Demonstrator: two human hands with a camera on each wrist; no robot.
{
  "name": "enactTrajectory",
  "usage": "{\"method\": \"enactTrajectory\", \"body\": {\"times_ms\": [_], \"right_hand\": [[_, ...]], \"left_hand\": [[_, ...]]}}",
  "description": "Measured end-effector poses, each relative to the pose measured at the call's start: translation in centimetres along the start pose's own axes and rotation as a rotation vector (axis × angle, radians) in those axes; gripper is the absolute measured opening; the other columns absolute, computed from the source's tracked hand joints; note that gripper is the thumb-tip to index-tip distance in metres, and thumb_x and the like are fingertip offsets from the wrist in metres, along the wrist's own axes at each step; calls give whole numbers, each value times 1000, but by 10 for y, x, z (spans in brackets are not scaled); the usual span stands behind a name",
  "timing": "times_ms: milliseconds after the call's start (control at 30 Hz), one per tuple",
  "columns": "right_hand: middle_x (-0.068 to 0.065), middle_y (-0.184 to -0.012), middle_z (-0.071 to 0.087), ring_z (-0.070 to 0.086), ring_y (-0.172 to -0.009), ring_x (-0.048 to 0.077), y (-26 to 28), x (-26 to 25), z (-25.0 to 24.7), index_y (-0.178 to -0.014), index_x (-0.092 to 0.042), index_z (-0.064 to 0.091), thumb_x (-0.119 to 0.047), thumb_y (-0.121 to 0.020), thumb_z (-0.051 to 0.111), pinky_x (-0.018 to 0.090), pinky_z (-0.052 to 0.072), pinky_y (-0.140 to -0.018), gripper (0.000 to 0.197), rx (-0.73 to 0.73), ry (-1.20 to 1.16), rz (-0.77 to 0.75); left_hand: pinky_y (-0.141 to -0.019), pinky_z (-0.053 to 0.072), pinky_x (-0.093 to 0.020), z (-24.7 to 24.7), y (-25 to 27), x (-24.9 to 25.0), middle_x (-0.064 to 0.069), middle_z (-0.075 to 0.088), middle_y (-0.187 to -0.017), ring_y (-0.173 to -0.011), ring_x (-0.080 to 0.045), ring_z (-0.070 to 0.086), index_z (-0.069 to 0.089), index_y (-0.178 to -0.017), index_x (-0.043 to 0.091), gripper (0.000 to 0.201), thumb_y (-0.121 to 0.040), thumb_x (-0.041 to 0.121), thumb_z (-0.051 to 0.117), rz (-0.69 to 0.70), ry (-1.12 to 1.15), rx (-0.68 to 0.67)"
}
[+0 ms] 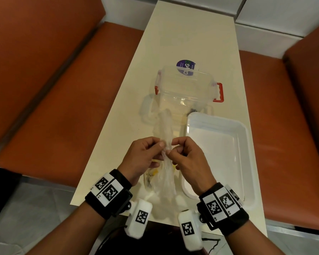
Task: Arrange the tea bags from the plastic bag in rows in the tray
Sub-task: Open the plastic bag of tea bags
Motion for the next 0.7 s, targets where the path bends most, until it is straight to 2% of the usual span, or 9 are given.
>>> {"method": "enactTrajectory", "body": {"times_ms": [100,167,233,300,400,467,533,600,700], "right_hand": [[-1,-71,60,57,-69,15,-2,0,-4,-95,-25,67,-18,-87,72,39,48,-70,11,8,4,17],[0,-73,59,57,-69,16,-3,1,-1,-94,-21,66,-21,-87,73,36,49,-68,9,-13,-15,40],[0,-74,59,57,-69,15,-2,-1,3,-90,-15,63,-26,-86,76,34,49,-64,17,-27,-15,32],[-1,-73,59,57,-69,16,-2,-5,4,-81,-15,59,-32,-85,78,37,50,-65,26,-18,38,1],[1,-74,58,56,-68,15,-3,-4,0,-79,-13,55,-33,-85,78,34,48,-64,31,-20,12,29],[8,-80,60,60,-69,14,-4,4,-6,-88,-7,57,-21,-89,74,29,51,-63,23,-5,-106,97],[11,-86,61,62,-69,15,-5,12,-14,-94,-6,59,-8,-93,67,29,53,-62,8,28,-183,156],[10,-90,63,62,-70,15,-7,17,-24,-92,-10,62,0,-92,61,29,54,-63,10,72,-135,157],[5,-90,66,60,-72,16,-8,17,-38,-86,-16,67,-1,-88,58,32,54,-64,18,140,51,128]], "left_hand": [[-65,53,-31,-2,0,1,0,70,-74,-68,-12,64,70,-100,17,18,-99,9,54,-24,37,14],[-65,54,-32,-3,-1,1,-1,69,-72,-66,-12,65,65,-103,16,17,-96,7,52,-42,77,30],[-63,54,-32,-2,-1,2,-1,66,-73,-65,-12,65,64,-100,15,9,-98,16,55,-60,118,24],[-61,55,-31,0,-1,5,-1,66,-74,-66,-12,65,64,-95,14,19,-96,33,64,-46,86,8],[-63,55,-30,-4,-4,11,-3,70,-80,-72,-14,66,65,-92,13,16,-96,28,65,20,30,28],[-63,56,-30,-12,-7,11,-4,72,-84,-75,-15,68,67,-98,12,13,-100,21,58,10,129,67],[-67,59,-31,-18,-9,10,-5,73,-86,-75,-16,70,66,-103,12,15,-103,16,51,-52,318,90],[-67,61,-33,-20,-9,7,-7,73,-87,-75,-18,73,64,-104,14,17,-104,15,47,-125,540,86],[-62,61,-34,-19,-6,6,-4,68,-85,-69,-17,70,67,-105,15,19,-103,20,49,-187,737,58]]}}
Point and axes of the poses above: each hand's wrist, its own y-axis away from the middle knuckle, its own z-axis out of the palm, x = y × z, the point moved 9 cm from there along -y, towards the middle knuckle
